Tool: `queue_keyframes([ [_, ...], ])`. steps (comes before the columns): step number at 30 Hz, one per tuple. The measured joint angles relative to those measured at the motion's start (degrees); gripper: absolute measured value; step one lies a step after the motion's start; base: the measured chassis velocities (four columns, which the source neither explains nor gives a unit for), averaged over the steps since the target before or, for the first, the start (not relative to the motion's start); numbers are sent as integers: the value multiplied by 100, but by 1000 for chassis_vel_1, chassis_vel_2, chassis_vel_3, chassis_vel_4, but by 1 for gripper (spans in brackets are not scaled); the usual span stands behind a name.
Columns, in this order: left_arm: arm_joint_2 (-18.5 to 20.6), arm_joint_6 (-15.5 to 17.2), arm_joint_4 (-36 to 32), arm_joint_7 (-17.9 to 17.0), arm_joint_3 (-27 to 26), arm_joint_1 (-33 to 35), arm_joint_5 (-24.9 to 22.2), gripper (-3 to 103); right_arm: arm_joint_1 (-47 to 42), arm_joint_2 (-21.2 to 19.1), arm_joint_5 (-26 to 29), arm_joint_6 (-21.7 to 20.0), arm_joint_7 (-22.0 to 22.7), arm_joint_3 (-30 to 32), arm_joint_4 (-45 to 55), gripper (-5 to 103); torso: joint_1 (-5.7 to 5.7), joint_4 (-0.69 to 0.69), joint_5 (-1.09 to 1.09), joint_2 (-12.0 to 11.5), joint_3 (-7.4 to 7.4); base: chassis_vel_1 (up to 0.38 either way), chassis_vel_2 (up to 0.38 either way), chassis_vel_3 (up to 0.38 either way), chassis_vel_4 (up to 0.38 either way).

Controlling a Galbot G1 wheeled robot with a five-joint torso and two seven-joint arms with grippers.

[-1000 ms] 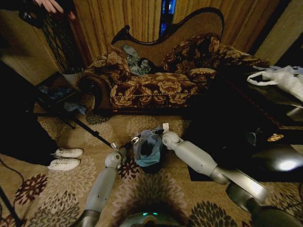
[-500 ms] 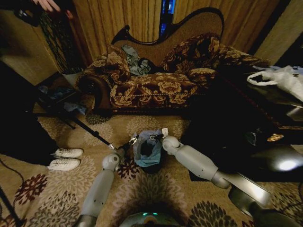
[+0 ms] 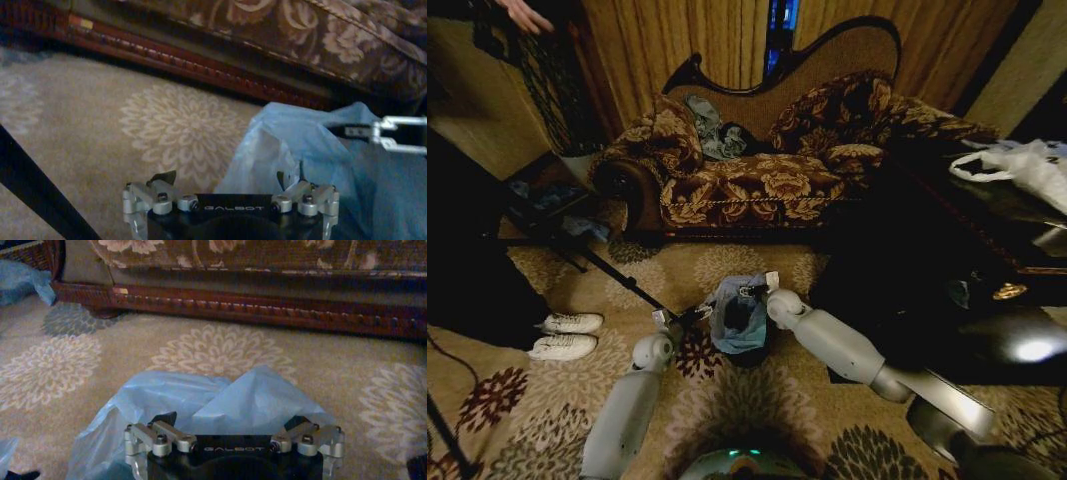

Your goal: Place a garbage bag over the trash bin.

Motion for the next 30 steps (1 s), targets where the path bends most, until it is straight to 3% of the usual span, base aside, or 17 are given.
queue_keyframes([
  [7,-156,63,-158,-42,64,217,196,100,73,-73,67,-22,13,6,150,100,0,1,1,0,0,0,0,0,0],
  [14,-297,-244,387,11,96,44,410,100,191,-251,135,-120,-69,-90,316,100,0,1,1,0,0,0,0,0,0],
  [21,-372,-350,406,48,79,34,399,100,402,-390,-123,-190,-393,-389,145,100,0,0,0,0,0,0,0,0,0],
  [30,-444,-369,229,84,63,122,334,100,637,-51,-794,205,-440,-548,-561,100,0,1,1,-1,0,0,0,0,0],
])
